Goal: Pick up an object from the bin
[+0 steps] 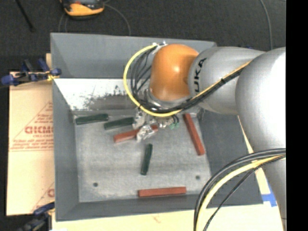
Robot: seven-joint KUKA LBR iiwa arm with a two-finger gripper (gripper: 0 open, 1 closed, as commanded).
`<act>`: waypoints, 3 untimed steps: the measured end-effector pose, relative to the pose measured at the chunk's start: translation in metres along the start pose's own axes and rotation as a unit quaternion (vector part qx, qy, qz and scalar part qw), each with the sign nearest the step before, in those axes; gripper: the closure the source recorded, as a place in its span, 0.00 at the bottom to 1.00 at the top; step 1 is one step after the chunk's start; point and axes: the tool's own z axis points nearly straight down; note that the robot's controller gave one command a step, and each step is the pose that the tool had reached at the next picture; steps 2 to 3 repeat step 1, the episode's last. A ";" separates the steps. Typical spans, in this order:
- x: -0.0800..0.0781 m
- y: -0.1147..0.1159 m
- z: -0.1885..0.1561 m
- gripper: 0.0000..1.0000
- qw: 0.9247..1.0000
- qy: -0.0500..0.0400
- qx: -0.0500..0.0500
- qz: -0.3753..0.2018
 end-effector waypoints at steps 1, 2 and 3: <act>-0.006 0.018 -0.153 1.00 0.991 -0.001 0.000 -0.137; -0.006 0.018 -0.153 1.00 0.991 -0.001 0.000 -0.137; -0.006 0.018 -0.153 1.00 0.991 -0.001 0.000 -0.137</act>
Offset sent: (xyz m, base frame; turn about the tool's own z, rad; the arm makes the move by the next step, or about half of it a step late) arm 0.0000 0.0000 0.0000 0.0000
